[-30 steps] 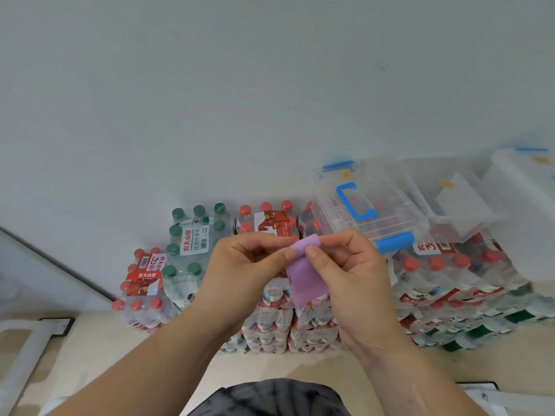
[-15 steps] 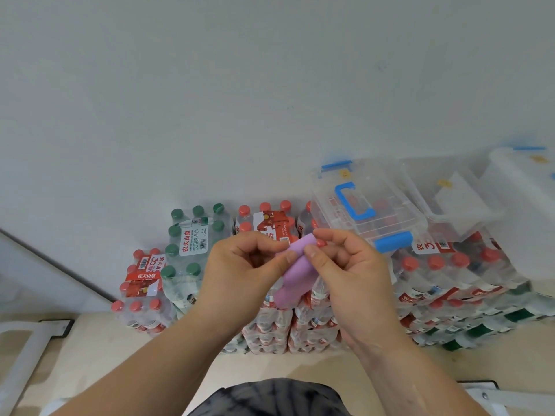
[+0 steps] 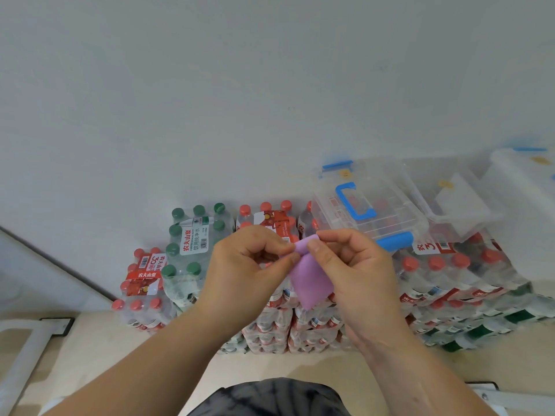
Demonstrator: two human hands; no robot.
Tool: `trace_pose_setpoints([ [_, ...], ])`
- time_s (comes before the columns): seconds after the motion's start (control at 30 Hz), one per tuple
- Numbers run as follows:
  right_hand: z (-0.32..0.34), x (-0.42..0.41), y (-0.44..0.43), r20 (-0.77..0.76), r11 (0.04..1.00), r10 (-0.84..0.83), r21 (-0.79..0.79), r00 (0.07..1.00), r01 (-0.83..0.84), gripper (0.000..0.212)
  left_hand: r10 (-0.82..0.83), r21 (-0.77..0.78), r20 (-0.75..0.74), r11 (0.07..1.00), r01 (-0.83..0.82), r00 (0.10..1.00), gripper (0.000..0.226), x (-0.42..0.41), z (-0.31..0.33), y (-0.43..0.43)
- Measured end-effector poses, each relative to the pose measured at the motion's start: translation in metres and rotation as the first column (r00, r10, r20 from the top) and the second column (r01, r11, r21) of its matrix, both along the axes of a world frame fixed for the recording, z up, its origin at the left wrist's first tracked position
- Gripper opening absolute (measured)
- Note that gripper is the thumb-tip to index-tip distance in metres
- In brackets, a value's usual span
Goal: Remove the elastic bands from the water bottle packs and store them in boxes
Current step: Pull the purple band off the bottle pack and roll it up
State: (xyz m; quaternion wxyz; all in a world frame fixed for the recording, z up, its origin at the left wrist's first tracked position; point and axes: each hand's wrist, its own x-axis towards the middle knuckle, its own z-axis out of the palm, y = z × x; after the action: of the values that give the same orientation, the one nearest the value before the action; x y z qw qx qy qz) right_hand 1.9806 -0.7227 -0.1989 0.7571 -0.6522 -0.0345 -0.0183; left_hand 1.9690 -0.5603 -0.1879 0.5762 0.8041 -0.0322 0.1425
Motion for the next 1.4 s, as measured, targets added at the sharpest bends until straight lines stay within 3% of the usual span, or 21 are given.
trace_pose_setpoints([
  [0.2,-0.002,0.005,-0.004,0.022,0.999,-0.006,-0.038,1.000,0.006,0.011,-0.115,-0.174,-0.087,0.980,0.098,0.990,0.010,-0.002,0.005,0.002],
  [0.33,0.002,0.007,-0.008,0.031,0.999,0.038,-0.024,0.999,-0.037,0.009,-0.154,-0.404,-0.202,0.913,0.061,0.967,0.016,-0.002,0.012,-0.004],
  [0.4,0.003,0.007,-0.008,0.027,0.997,0.062,-0.035,0.998,-0.061,0.014,-0.215,-0.447,-0.251,0.891,0.084,0.944,0.017,0.000,0.013,-0.005],
  [0.63,0.003,0.002,-0.005,0.047,0.998,0.054,-0.039,0.997,-0.053,0.010,-0.131,-0.285,-0.212,0.956,0.067,0.969,0.024,0.000,0.013,-0.002],
  [0.77,0.001,0.002,-0.005,0.047,0.999,0.015,-0.043,0.999,-0.013,0.009,-0.134,-0.299,-0.223,0.952,0.063,0.965,0.022,-0.001,0.012,-0.003],
  [0.93,0.003,0.003,-0.009,0.042,1.000,0.010,-0.022,0.999,-0.009,0.007,-0.246,-0.436,-0.296,0.894,0.098,0.923,0.016,0.000,0.014,-0.004],
  [1.23,0.004,0.005,-0.008,-0.032,0.999,0.016,-0.048,0.999,-0.017,0.029,-0.159,-0.355,-0.231,0.932,0.069,0.960,0.019,0.004,0.013,-0.004],
  [1.4,0.002,0.007,-0.009,-0.047,0.998,0.031,-0.046,0.998,-0.033,0.018,-0.156,-0.304,-0.236,0.949,0.080,0.959,0.023,0.003,0.011,-0.003],
])
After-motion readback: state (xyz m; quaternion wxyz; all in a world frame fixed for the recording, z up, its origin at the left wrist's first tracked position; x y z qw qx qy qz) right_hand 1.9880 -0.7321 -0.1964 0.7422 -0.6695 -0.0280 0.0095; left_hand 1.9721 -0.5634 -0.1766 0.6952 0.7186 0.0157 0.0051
